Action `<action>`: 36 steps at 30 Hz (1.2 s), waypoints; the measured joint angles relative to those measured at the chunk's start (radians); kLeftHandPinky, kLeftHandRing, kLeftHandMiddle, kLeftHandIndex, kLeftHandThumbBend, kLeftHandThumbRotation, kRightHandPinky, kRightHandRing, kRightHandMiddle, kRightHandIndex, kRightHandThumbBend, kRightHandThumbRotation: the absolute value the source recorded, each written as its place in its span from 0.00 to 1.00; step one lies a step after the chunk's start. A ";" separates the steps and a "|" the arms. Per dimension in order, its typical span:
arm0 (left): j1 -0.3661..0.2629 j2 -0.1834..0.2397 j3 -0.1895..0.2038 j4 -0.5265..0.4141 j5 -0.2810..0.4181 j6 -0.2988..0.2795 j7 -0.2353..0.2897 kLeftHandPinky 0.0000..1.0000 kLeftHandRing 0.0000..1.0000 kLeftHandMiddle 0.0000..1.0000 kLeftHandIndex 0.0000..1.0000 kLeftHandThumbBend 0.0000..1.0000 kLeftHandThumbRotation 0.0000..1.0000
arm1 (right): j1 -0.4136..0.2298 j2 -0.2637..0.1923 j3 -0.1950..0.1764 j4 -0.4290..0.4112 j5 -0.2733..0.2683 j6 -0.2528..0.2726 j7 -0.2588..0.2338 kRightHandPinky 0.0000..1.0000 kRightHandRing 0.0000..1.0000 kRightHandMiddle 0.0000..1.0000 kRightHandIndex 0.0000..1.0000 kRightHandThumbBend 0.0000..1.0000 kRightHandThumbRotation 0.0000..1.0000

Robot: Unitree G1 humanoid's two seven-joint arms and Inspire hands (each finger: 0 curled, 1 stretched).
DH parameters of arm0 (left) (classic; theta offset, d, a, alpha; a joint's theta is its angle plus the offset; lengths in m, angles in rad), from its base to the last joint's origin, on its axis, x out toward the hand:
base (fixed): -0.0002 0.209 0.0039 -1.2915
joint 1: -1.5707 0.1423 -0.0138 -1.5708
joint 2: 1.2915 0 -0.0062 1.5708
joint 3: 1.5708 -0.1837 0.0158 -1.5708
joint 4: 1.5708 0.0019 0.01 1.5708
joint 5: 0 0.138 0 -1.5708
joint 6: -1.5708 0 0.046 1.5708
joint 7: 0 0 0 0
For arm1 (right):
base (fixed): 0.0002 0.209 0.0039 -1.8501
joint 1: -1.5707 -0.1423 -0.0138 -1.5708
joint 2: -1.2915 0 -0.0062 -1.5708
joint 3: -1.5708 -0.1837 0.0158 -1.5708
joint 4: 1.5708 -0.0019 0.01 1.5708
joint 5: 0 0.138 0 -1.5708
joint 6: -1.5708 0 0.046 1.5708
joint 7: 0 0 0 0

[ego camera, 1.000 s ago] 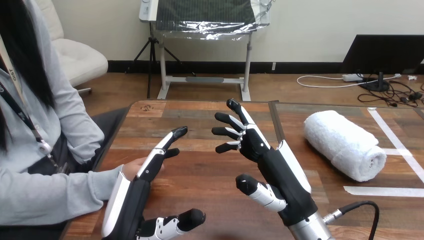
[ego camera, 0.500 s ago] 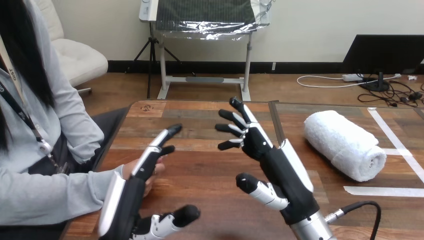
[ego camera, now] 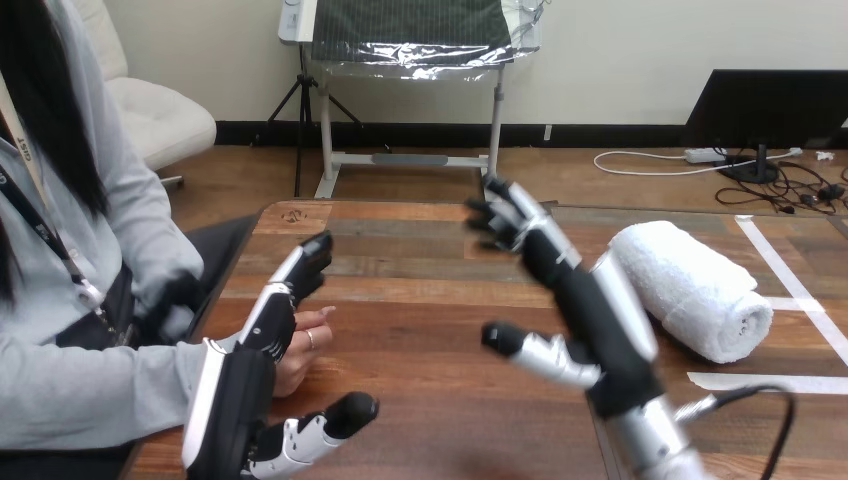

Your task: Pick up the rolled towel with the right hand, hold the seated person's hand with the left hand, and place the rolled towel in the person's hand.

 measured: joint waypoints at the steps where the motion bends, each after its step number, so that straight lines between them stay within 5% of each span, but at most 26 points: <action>1: 0.000 -0.001 -0.002 0.000 -0.012 0.001 -0.008 0.91 0.91 0.92 0.91 1.00 0.69 | -0.006 -0.005 -0.004 0.000 -0.003 0.005 -0.007 0.92 0.89 0.90 0.94 0.91 0.55; 14: 0.000 -0.010 -0.032 0.000 -0.160 0.003 -0.116 0.86 0.91 0.94 0.93 1.00 0.64 | -0.089 -0.070 -0.065 -0.031 -0.084 0.133 -0.164 0.87 0.88 0.90 0.92 0.98 0.48; 20: 0.000 -0.018 -0.029 0.000 -0.185 0.004 -0.145 0.86 0.91 0.93 0.93 1.00 0.64 | -0.119 -0.105 -0.078 -0.069 -0.106 0.216 -0.216 0.93 0.94 0.91 0.92 1.00 0.47; 36: 0.001 -0.042 -0.022 -0.001 -0.197 0.011 -0.192 0.85 0.91 0.94 0.94 1.00 0.64 | -0.188 -0.164 -0.081 -0.143 -0.125 0.480 -0.264 1.00 1.00 0.97 0.97 1.00 0.49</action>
